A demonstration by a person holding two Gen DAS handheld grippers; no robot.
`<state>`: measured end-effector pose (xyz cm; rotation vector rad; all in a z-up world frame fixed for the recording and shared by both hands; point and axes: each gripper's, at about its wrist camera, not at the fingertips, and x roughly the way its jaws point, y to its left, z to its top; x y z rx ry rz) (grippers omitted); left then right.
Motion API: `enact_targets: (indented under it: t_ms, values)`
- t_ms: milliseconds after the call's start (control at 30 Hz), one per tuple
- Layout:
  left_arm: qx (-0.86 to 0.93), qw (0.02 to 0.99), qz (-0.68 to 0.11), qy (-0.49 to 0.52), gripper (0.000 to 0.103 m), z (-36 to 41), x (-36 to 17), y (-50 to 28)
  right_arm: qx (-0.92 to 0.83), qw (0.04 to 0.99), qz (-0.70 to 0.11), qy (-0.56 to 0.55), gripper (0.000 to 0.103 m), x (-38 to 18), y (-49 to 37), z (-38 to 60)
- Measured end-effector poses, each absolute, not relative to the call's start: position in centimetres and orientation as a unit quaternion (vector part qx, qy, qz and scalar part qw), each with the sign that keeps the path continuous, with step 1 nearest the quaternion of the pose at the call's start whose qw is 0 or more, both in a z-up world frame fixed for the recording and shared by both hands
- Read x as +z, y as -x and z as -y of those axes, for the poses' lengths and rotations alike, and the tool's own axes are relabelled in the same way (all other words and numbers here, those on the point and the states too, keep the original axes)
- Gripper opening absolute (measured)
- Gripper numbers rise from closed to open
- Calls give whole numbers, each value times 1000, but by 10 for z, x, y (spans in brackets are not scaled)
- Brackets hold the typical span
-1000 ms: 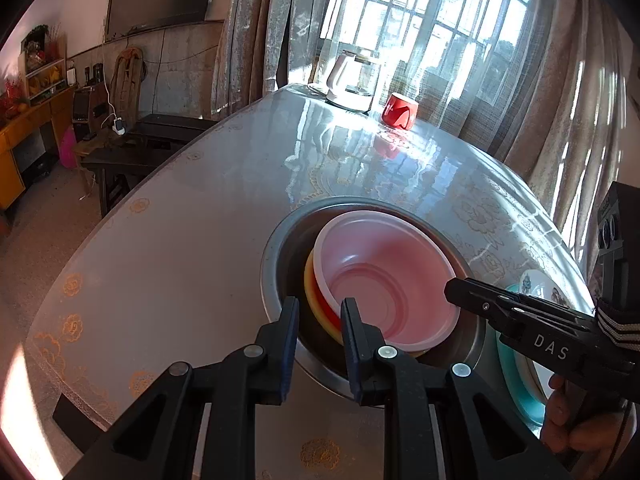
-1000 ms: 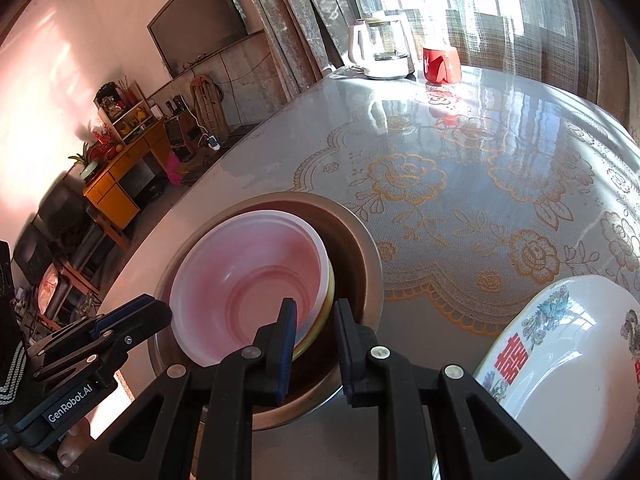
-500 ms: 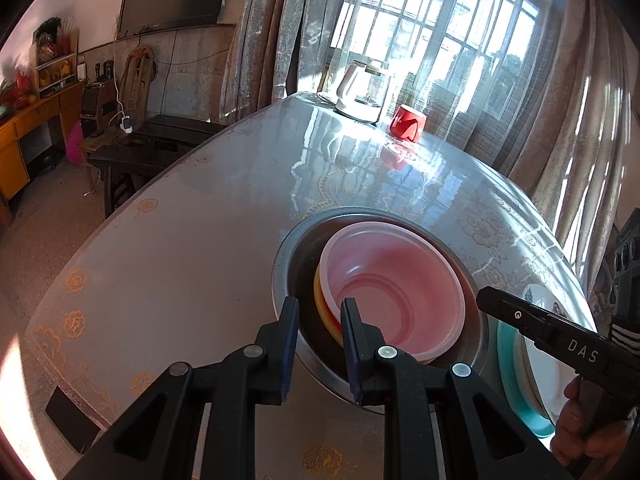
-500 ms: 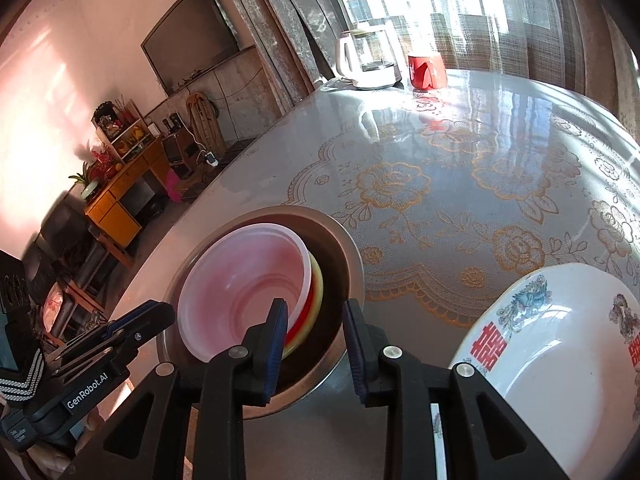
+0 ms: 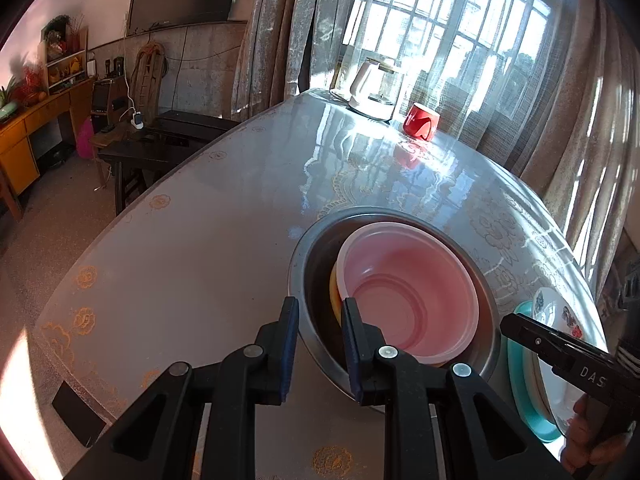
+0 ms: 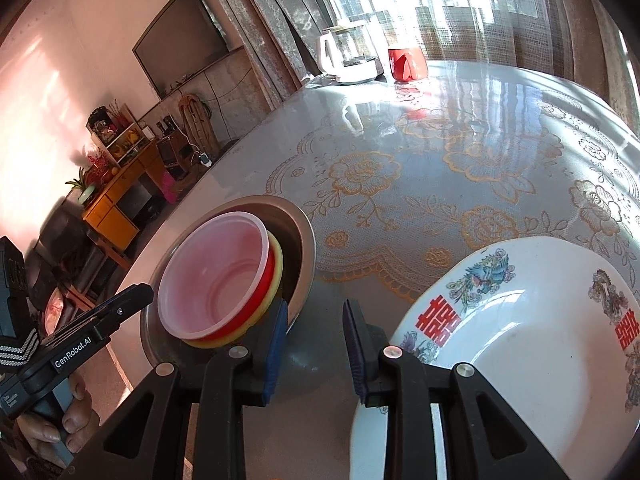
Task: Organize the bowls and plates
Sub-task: 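Grasp the steel bowl rim with the left tool, then lift the steel bowl with the left tool and carry it over the plate stack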
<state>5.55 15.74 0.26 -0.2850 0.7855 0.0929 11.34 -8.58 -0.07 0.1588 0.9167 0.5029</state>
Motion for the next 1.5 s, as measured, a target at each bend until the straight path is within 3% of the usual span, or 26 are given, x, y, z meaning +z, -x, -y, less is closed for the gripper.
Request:
enact_targets:
  t_ms: [267, 367, 433, 467, 700, 833, 1267, 1500]
  values:
    - [58, 911, -378, 152, 22, -171, 3, -49, 238, 863, -439, -83, 29, -1, -115, 88]
    - [46, 918, -364, 149, 33, -175, 3, -45, 241, 860, -439, -96, 29, -2, -117, 92]
    - [43, 924, -349, 149, 48, -178, 3, -40, 247, 857, -440, -105, 30, -3, -117, 94]
    - [43, 926, -343, 153, 48, -180, 4, -40, 250, 856, -439, -111, 32, -3, -117, 94]
    - [49, 927, -342, 149, 45, -187, -1, -43, 256, 849, -446, -121, 37, -3, -120, 89]
    - [35, 925, -345, 157, 39, -191, -4, -46, 260, 845, -450, -127, 40, -2, -125, 85]
    - [3, 916, -368, 157, 35, -191, -9, -64, 258, 839, -464, -120, 40, -7, -138, 65]
    - [-18, 912, -382, 148, 27, -183, -19, -78, 249, 843, -465, -103, 41, -6, -142, 58]
